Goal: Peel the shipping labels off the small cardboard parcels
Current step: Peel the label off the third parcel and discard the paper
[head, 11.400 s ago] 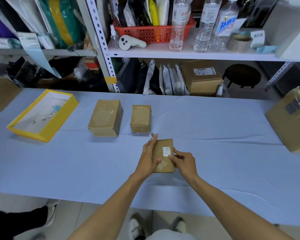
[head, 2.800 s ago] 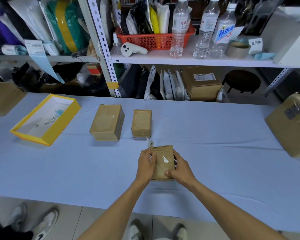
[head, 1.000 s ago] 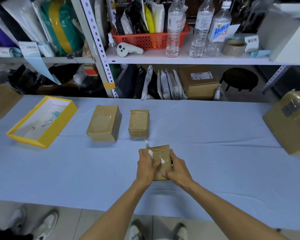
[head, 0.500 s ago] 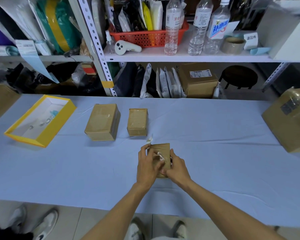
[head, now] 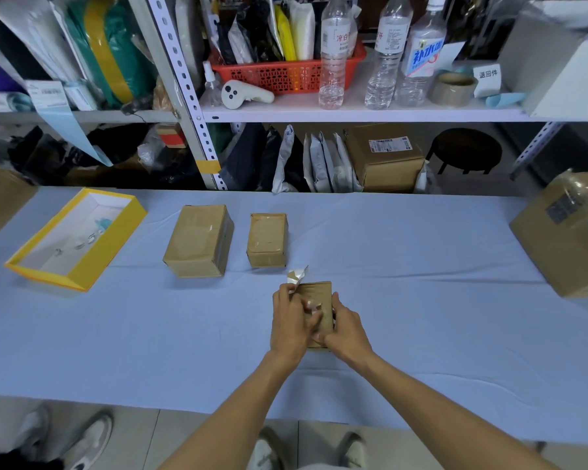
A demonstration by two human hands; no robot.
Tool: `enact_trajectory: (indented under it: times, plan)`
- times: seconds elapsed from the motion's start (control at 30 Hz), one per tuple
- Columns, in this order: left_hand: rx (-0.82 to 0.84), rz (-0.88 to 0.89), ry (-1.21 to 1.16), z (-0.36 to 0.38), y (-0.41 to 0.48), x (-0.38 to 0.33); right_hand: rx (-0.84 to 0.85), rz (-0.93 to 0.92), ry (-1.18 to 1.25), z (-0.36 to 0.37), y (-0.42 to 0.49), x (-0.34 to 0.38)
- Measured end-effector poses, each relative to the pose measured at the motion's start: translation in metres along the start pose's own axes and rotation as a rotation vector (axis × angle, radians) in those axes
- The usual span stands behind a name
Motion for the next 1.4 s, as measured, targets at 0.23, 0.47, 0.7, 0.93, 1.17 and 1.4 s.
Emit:
enact_trajectory:
  times: [0.23, 0.47, 0.7, 0.93, 1.17, 1.4]
  plan:
    - [-0.019, 0.028, 0.020, -0.004, -0.001, 0.000, 0.000, 0.008, -0.023, 0.000, 0.001, 0.001]
    - [-0.131, -0.103, -0.142, -0.022, 0.009, -0.002, 0.015, 0.014, -0.049, -0.001, 0.003, 0.000]
    - [-0.221, -0.219, -0.189, -0.027, 0.014, 0.005, 0.017, 0.006, -0.068, -0.002, 0.001, 0.006]
    - [-0.222, -0.250, -0.254, -0.028, 0.014, 0.008, 0.022, 0.007, -0.091, -0.001, 0.003, 0.006]
    - [-0.257, -0.289, -0.316, -0.030, 0.016, 0.009, 0.019, 0.026, -0.095, 0.000, 0.005, 0.006]
    - [-0.209, -0.332, -0.411, -0.035, 0.017, 0.005, 0.016, 0.025, -0.100, 0.000, 0.005, 0.007]
Point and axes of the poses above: each hand's wrist, its own y-axis towards the middle knuckle, its own z-axis out of the palm, x = y × z, the point moved 3 cm from there along y, towards the middle knuckle, and after that the axes turned 7 degrees about z, right-handed, at the moved point
